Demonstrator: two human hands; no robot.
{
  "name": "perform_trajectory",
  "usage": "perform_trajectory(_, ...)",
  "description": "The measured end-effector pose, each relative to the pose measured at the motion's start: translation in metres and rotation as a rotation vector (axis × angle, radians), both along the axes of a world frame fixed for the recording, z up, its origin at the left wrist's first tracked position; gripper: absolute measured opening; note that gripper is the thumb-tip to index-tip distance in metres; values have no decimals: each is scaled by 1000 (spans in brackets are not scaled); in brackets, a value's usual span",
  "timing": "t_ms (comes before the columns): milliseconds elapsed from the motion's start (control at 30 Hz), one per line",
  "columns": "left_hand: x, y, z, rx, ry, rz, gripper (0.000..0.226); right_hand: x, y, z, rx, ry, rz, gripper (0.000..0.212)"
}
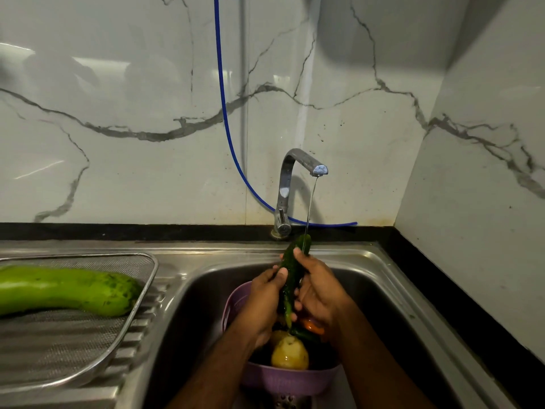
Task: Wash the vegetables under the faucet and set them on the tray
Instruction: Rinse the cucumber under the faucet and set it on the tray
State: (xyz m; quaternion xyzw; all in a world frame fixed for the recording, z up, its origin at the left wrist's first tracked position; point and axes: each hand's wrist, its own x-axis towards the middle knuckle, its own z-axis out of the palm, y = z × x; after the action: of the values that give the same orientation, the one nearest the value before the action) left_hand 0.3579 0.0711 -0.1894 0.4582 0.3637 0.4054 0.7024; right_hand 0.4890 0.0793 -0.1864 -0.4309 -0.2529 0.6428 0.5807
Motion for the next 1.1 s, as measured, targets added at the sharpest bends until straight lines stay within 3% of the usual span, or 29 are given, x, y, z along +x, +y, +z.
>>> perform_trajectory(133,-5,0,7,-151,-150,-147,44,-2,-4,2,64,-74,-2,53)
perform_trajectory(267,-5,0,9,-146,-52,-181,51,-8,2,5,-15,-193,-123,46)
perform_trajectory(433,1,-6,1,-26,118,-51,24,-9,9,6,4,-150,-308,39)
perform_trajectory(600,2,-5,7,-113,50,-88,24,1,-3,9,67,-27,-126,40)
perform_trajectory(767,-5,-3,11,-246,-107,-133,30,8,-10,6,89,-31,55,45)
perform_trajectory(933,-6,-3,13,-250,-112,-181,39,1,-5,7,51,-94,-82,41)
perform_trajectory(1100,0,-2,3,-106,71,-43,38,-2,6,8,-45,-212,-312,36)
